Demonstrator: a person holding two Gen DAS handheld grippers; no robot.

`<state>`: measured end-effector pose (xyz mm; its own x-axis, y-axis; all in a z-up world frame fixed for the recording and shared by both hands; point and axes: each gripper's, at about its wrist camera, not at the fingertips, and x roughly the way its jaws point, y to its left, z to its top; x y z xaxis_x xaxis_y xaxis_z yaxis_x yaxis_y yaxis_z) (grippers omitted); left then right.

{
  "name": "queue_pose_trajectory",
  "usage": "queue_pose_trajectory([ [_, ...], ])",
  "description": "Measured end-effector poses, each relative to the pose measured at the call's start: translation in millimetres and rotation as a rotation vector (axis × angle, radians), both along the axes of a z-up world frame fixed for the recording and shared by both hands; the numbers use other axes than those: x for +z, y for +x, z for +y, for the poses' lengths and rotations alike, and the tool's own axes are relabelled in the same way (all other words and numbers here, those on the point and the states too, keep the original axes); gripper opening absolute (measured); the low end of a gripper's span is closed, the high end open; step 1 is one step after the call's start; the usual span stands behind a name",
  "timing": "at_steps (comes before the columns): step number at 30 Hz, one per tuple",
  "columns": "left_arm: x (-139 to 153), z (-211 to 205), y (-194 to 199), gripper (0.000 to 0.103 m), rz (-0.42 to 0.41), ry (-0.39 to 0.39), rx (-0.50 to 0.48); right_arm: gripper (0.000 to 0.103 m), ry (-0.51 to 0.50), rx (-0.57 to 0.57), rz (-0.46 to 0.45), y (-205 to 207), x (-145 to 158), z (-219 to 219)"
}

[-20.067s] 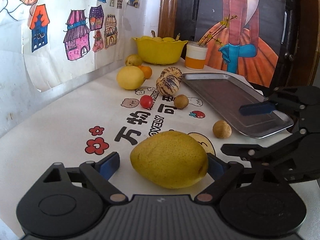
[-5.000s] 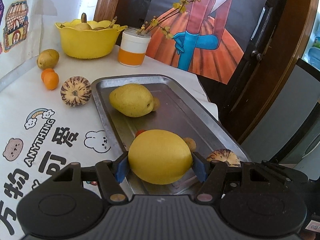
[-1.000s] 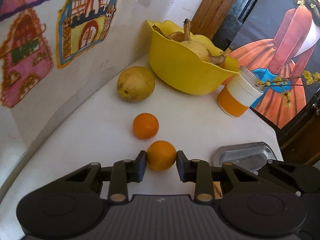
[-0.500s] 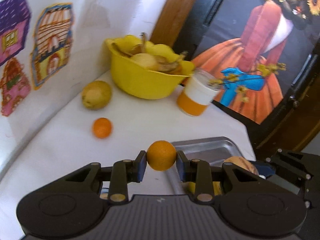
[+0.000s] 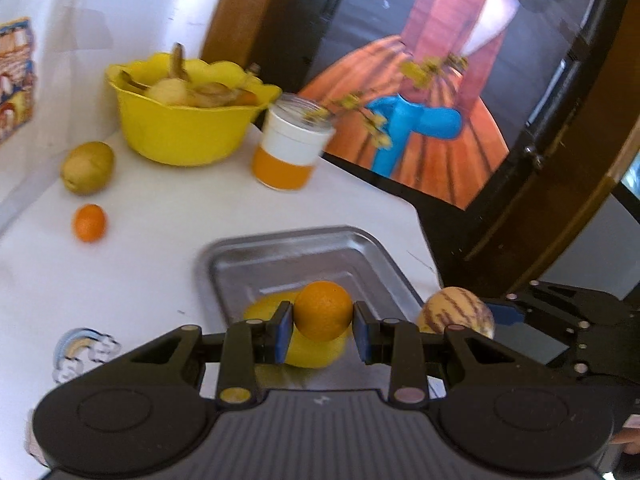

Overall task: Organize fruits
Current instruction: 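Carry the orange with the left tool while the right tool carries the pepino over the tray, then open the left tool over the tray while the right tool releases the pepino there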

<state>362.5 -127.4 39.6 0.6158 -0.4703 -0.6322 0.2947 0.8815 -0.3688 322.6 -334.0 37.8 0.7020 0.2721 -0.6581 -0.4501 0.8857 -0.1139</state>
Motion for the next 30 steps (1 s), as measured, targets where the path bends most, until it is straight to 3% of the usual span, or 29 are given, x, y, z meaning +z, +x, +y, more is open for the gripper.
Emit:
queue_pose_trajectory([
  [9, -12.8, -39.9, -13.1, 0.035, 0.037, 0.024, -0.083, 0.058, 0.017, -0.04, 0.038, -7.5, -30.0, -28.9],
  [17, -26.1, -59.9, -16.2, 0.035, 0.08, 0.078, -0.094, 0.058, 0.009, -0.026, 0.03, -15.9, -40.8, -31.8],
  [30, -34.6, -63.0, -8.5, 0.038, 0.139, 0.086, -0.071, 0.059, 0.032, -0.04, 0.022, -17.9, -45.1, -38.6],
])
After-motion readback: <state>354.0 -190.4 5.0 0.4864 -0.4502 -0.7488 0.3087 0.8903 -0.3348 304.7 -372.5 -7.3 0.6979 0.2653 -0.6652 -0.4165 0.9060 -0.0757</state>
